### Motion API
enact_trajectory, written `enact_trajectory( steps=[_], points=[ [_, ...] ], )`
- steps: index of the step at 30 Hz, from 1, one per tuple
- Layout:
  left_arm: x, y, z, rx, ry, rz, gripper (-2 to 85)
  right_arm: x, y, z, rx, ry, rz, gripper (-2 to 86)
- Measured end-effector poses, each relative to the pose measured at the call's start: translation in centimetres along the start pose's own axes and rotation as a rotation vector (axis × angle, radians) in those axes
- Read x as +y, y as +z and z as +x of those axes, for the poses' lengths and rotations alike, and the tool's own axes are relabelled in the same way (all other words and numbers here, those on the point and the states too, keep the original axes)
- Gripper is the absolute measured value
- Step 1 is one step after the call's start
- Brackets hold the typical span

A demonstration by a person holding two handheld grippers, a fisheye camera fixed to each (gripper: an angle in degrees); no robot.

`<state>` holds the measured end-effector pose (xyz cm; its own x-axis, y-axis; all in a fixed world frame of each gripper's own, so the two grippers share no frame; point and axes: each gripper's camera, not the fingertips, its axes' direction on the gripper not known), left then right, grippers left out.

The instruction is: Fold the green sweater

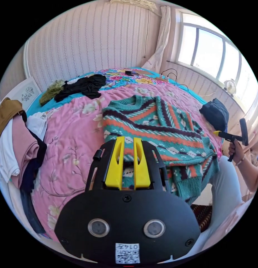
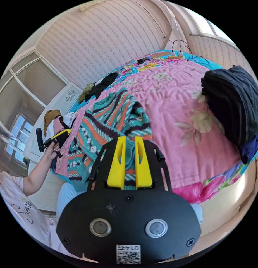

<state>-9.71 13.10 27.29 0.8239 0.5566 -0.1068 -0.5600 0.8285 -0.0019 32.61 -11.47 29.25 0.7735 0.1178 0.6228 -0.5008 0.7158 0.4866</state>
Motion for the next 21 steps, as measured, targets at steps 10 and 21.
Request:
enact_trajectory(
  steps=[10, 21],
  points=[
    [-10.5, 10.4, -1.9, -0.143, 0.089, -0.178, 12.3, -15.3, 6.8, -3.9, 0.125, -0.37, -0.138, 12.0],
    [-12.6, 13.0, -9.7, -0.04, 0.066, -0.257, 0.7, -24.5, 13.6, -1.4, 0.146, -0.41, -0.452, 7.6]
  ],
)
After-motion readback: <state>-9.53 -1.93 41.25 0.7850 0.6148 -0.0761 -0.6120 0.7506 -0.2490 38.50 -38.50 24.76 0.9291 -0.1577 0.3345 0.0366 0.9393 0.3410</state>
